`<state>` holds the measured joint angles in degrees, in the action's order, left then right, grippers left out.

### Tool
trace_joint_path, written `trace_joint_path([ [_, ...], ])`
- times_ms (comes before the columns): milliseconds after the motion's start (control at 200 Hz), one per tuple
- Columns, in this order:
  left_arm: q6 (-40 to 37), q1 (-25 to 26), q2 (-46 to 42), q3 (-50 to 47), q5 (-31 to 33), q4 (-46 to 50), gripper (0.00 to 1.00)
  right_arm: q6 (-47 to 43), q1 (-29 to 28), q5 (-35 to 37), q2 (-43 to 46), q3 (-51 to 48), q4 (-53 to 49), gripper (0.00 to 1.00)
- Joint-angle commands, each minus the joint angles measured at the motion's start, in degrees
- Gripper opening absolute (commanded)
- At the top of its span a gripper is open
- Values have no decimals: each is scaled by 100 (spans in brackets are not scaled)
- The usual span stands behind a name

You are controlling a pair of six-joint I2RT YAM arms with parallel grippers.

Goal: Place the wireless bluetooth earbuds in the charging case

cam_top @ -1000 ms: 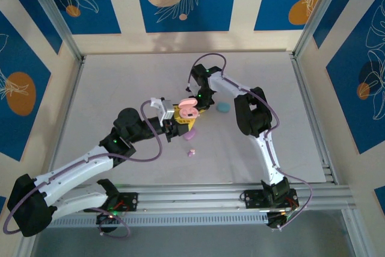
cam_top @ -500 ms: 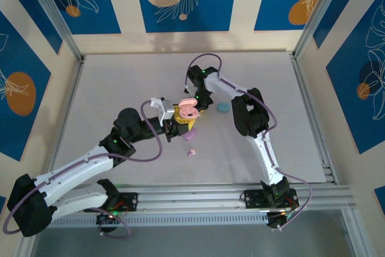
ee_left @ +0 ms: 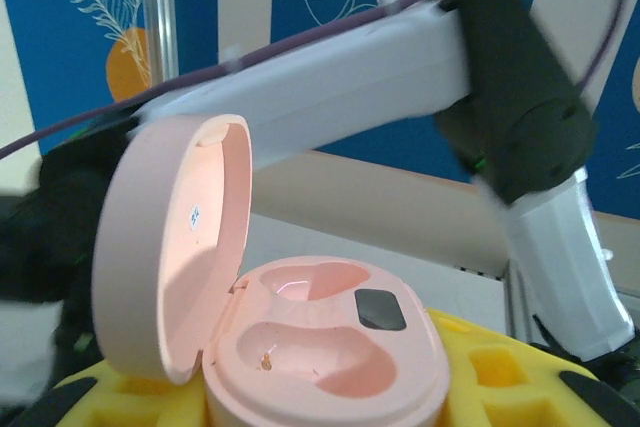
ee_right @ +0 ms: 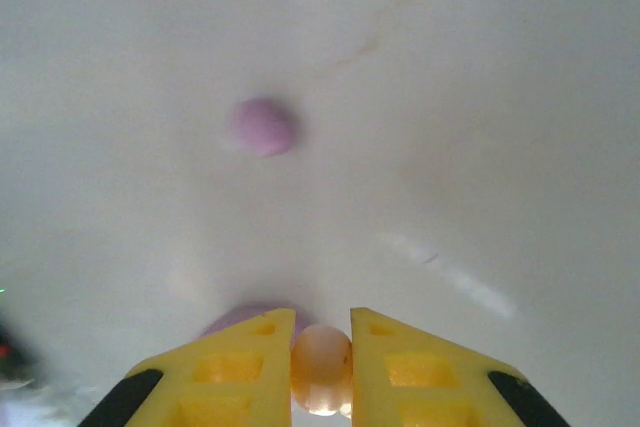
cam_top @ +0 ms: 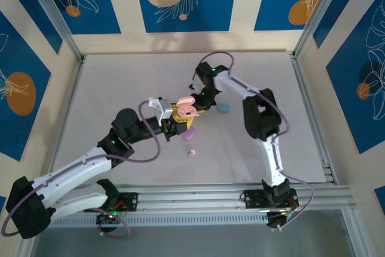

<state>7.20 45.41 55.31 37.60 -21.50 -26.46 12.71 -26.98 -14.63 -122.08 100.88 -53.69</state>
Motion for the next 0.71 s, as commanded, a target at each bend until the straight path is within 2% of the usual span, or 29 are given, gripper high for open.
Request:
trace_joint_path([
  [0, -212, 15, -191, -80, 290, 16, 25, 1371, 628, -2451, 1355, -993, 1397, 19],
  [100, -391, 1, -294, -111, 423, 164, 25, 2426, 964, -3700, 2017, -1949, 2734, 19],
  [220, -553, -125, -385, -113, 471, 349, 25, 2948, 1084, -4586, 2409, -2402, 3256, 20],
  [305, -554, -271, -433, -147, 445, 354, 24, 3560, 1099, -5070, 2653, -2819, 3998, 20],
  [500, -470, -603, -479, -339, 304, 138, 24, 4769, 1145, -5543, 3011, -3362, 5228, 20],
  [700, -335, -829, -413, -521, 88, -126, 24, 5146, 1143, -5594, 3179, -3329, 5218, 21],
])
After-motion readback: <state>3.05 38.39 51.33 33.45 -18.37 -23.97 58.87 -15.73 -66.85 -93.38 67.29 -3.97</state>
